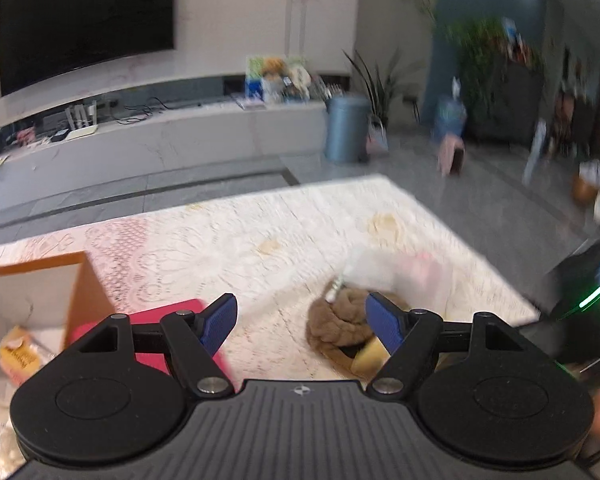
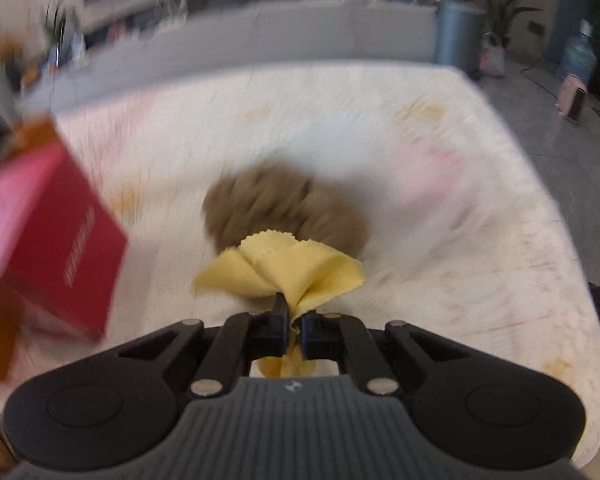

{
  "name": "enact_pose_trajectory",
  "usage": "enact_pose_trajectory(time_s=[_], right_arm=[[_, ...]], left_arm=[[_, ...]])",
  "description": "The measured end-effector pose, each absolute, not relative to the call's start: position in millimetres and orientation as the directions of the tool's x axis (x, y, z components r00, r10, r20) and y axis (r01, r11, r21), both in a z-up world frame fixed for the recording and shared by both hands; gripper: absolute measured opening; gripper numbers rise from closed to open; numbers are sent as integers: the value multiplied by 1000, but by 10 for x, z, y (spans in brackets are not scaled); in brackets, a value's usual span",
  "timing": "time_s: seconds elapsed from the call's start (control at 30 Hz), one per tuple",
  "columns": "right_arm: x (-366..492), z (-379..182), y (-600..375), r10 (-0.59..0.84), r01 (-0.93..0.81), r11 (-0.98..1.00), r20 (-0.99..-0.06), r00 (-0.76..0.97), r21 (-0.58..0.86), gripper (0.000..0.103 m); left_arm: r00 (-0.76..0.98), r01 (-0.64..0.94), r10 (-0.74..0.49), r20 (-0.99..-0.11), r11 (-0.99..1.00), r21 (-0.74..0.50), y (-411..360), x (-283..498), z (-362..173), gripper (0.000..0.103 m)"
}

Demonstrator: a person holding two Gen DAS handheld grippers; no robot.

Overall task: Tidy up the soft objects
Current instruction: 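Lift the yellow cloth with the right tool while the left tool reaches the brown towel bear, then grasp the brown towel bear with the left tool, then carry the towel bear in the left tool while the right tool carries the cloth to the box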

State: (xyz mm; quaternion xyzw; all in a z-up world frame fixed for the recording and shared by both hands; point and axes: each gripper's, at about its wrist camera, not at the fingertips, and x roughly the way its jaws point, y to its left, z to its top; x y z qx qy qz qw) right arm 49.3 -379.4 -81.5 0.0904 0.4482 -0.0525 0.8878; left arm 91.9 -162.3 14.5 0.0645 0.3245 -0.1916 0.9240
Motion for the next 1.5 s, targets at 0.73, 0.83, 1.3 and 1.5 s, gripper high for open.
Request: enact_pose_trajectory(time_s=[0.73,0.83,1.3,1.5], right_arm=[[-45,-739,-4789,-53,364,893,-743,667,264,4],[-59,-748,-4787,-58,368,893,-747,662,257,4],[-11,-726,-4660,-20,312,914,-740,672,259,4],[-12,-723,-4644,-14,306,916,-741,671,259,4]], left_arm=[[538,610,-114,-835,736,293,-2782,1758,-1232,101],[570,582,-109,-814,753,306,-2721,1787,-1262,77],[632,659,-125,-765,606,445,-2711,1296,-944,65],[440,734,-228,-868,648,202,-2417,1274,-588,65]])
